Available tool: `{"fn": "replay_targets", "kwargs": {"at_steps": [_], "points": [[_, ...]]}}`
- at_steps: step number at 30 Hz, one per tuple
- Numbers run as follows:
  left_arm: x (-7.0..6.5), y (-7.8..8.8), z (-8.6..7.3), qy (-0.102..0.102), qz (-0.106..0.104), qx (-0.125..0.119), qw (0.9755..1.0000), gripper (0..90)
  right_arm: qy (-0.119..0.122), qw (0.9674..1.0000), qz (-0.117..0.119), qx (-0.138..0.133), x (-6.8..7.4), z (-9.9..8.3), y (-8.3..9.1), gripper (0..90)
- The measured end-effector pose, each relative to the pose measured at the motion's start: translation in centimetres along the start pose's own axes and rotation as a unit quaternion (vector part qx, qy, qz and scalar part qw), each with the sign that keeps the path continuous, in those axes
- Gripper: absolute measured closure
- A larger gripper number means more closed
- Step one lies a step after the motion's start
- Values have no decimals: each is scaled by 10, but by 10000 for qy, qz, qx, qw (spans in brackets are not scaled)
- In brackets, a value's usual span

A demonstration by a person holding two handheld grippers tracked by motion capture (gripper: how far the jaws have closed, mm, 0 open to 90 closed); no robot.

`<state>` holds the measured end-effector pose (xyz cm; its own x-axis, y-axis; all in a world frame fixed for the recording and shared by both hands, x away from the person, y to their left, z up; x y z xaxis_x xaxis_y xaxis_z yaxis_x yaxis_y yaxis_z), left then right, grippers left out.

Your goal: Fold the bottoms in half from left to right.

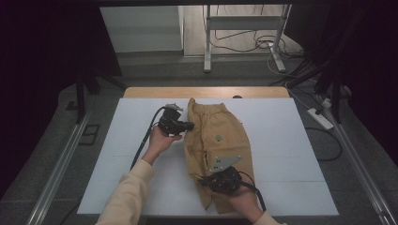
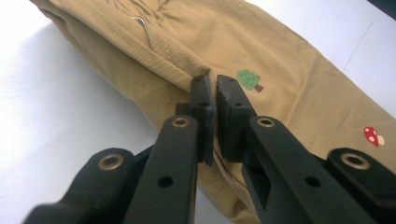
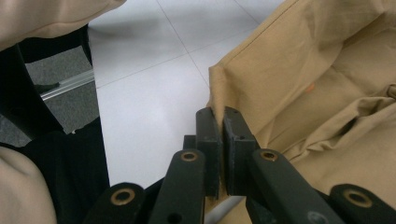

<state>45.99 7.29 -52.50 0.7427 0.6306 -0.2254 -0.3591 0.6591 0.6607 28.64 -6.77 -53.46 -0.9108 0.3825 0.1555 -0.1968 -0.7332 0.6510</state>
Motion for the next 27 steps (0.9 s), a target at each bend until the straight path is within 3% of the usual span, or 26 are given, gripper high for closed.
{"fn": "replay_targets", "kwargs": {"at_steps": [27], "points": [[-23,-14,24,-229,-109,-59,9997,853,-173,9995,-224,-107,-11,-15,29,861]]}}
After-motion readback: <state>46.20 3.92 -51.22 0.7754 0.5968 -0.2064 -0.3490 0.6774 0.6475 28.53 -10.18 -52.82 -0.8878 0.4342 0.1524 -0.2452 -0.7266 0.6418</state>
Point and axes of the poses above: each handheld gripper's, and its own axes: y roughly backward along the jaws, z roughly out of its top, x roughly to its left, the point moved 7 cm from there along -y, roughly forward along the jaws, and after that the axes turned 4 degrees about -y, right-handed, at the moved point
